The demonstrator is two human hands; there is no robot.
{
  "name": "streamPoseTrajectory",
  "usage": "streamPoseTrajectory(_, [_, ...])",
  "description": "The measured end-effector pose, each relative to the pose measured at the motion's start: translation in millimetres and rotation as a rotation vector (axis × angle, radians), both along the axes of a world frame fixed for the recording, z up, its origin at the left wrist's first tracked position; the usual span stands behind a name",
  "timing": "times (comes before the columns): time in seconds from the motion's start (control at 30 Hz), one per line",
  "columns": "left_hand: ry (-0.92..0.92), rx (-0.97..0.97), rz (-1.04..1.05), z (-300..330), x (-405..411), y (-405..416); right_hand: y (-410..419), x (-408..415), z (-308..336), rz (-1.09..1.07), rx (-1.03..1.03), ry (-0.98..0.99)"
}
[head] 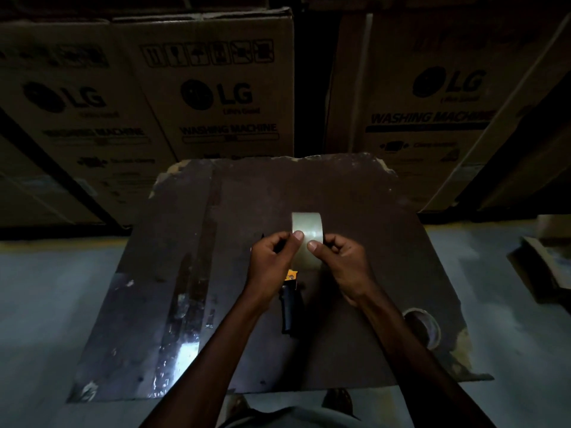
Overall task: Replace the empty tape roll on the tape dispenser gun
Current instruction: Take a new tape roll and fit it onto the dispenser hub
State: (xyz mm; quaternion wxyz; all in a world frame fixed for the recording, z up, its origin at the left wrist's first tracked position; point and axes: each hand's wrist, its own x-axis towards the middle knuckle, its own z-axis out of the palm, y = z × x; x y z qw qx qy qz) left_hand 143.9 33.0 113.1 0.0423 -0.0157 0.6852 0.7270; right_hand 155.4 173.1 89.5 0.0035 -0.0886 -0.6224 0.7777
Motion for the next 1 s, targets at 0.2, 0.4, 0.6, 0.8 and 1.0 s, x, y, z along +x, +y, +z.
streamPoseTrajectory(0.2, [0.007, 0.031, -0.097, 5.9, 1.0, -8.2, -8.5, -5.0, 9.2, -0.052, -0.036, -0.041])
streamPoseTrajectory(0.4, [0.002, 0.052, -0.141, 6.0, -0.9, -13.0, -14.2, -6.8, 18.5, -0.094, -0.008, -0.074])
streamPoseTrajectory(0.6, [-0.068, 0.118, -0.091, 9.6, -0.5, -8.6, -9.7, -2.4, 23.5, -0.053, -0.011, -0.035])
streamPoseTrajectory(0.8, [-0.054, 0.113, -0.095, 11.0, -1.5, -4.8, -2.6, 0.1, 26.5, -0.031, -0.029, -0.027])
streamPoseTrajectory(1.0, [-0.040, 0.080, -0.191, 14.1, 0.4, -8.0, -1.4, -2.3, 33.0, -0.074, -0.030, -0.088])
